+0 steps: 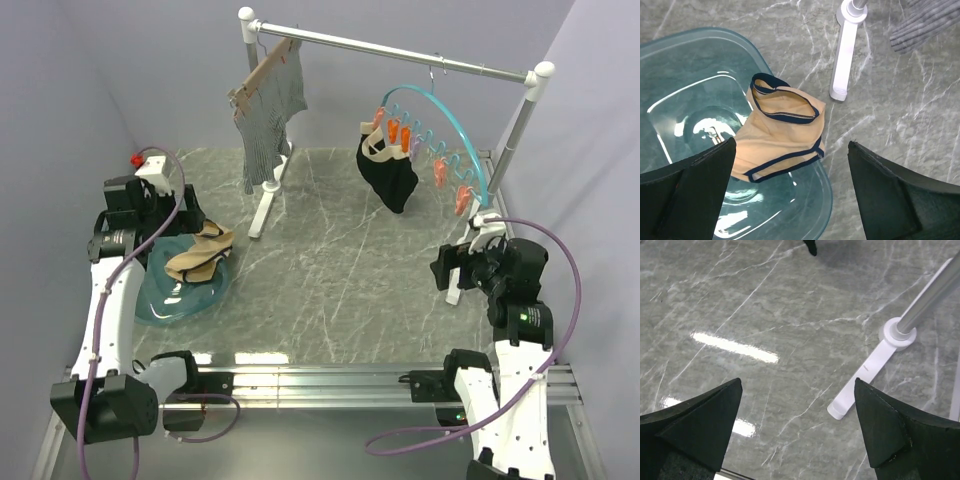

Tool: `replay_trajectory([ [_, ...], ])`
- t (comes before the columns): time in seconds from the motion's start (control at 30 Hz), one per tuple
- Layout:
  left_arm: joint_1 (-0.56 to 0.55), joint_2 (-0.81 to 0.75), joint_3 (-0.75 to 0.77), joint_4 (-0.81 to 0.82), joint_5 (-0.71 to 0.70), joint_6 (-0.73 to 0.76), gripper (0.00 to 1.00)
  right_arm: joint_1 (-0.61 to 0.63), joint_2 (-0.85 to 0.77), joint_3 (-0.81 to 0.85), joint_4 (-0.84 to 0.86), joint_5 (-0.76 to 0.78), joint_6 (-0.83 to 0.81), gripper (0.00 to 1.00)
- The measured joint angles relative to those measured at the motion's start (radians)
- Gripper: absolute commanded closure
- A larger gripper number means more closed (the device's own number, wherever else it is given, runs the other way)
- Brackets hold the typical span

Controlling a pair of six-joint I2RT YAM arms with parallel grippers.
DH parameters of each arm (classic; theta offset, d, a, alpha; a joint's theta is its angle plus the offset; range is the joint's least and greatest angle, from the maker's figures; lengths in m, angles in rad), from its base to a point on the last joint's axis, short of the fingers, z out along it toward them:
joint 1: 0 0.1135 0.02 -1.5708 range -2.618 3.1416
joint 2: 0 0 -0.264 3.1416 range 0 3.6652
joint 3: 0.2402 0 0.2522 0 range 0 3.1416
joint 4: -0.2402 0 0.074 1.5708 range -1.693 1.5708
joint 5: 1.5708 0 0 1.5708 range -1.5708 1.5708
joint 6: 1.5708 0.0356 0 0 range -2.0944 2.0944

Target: Clip the underwear to the hanger

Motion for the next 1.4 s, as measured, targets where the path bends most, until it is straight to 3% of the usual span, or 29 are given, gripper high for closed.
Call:
replay_trajectory([
  [0.2, 0.0, -0.033, 0.0, -0.076, 0.027, 0.122, 0.01, 0.0, 0.026, -0.014, -0.012, -0.053, -0.034, 0.0],
  [0.43, 0.002, -0.03, -0.023, -0.196, 0.021, 0.263, 0.01, 0.044, 0.175, -0.012, -0.019, -0.065, -0.062, 0.0],
  [0.63, 0.001, 0.049, -0.116, -0.238, -0.015, 0.364, 0.08, 0.129, 0.261, -0.006, -0.021, -0.047, -0.071, 0.0],
  [0.93, 0.003, 0.174, -0.224, -0.211, -0.08, 0.476, 0.1, 0.193, 0.317, 0.005, -0.025, -0.047, -0.077, 0.0],
  [1.17, 0.0, 0.274, -0.209, -0.1, -0.102, 0.517, 0.11, 0.209, 0.325, 0.005, -0.025, -0.048, -0.077, 0.0],
  [1.4, -0.023, 0.349, -0.097, -0.063, -0.074, 0.52, 0.12, 0.211, 0.326, 0.005, -0.025, -0.048, -0.077, 0.0],
])
